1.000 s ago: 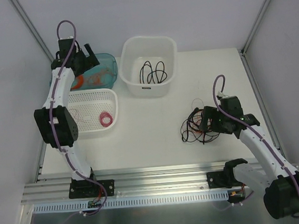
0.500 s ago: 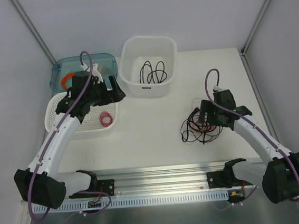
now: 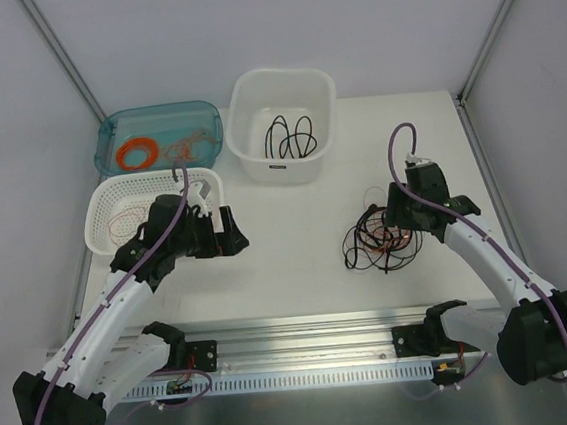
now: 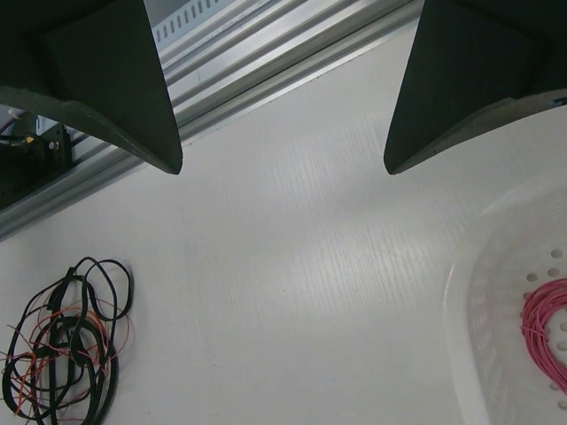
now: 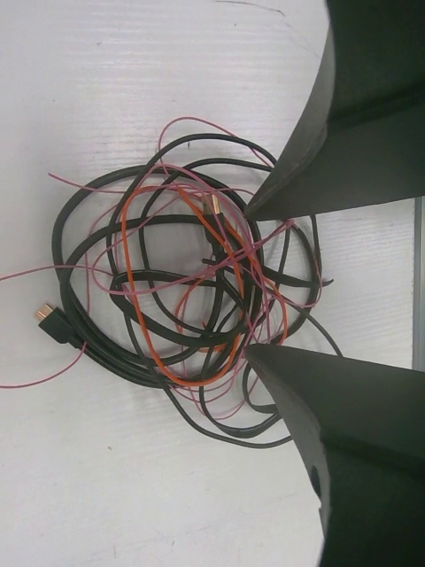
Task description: Untangle the cables
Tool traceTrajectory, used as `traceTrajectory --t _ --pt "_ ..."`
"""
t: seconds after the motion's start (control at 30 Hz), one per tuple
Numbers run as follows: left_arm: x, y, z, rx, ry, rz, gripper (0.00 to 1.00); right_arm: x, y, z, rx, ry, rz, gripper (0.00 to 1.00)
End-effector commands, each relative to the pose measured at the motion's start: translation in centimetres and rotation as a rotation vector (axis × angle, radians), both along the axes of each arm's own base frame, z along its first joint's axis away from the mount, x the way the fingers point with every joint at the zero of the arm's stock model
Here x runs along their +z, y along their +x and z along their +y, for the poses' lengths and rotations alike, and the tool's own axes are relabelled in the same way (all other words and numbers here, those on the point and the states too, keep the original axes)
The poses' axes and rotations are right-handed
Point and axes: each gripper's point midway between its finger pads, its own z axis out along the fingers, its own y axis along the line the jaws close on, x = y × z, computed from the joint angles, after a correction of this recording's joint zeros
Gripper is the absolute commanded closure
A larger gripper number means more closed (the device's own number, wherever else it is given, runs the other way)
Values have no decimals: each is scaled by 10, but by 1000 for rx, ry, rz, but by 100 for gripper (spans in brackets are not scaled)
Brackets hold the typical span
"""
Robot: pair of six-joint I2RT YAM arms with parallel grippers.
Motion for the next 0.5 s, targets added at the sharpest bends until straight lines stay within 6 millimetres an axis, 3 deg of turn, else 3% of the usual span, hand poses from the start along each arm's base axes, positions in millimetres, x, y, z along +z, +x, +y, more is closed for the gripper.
traceTrajectory --t 0.0,0.23,0.33,0.47 --pt "0 -7 -4 -16 -27 -2 1 13 10 1 31 -22 -45 41" --pt "-6 -7 1 -50 18 -33 1 5 11 -11 -42 -55 -51 56" --pt "-7 -9 3 -81 40 -63 1 15 11 -9 -37 -39 -86 67" --pt "-7 -10 4 -126 67 -94 1 32 10 -4 -6 -23 -104 90"
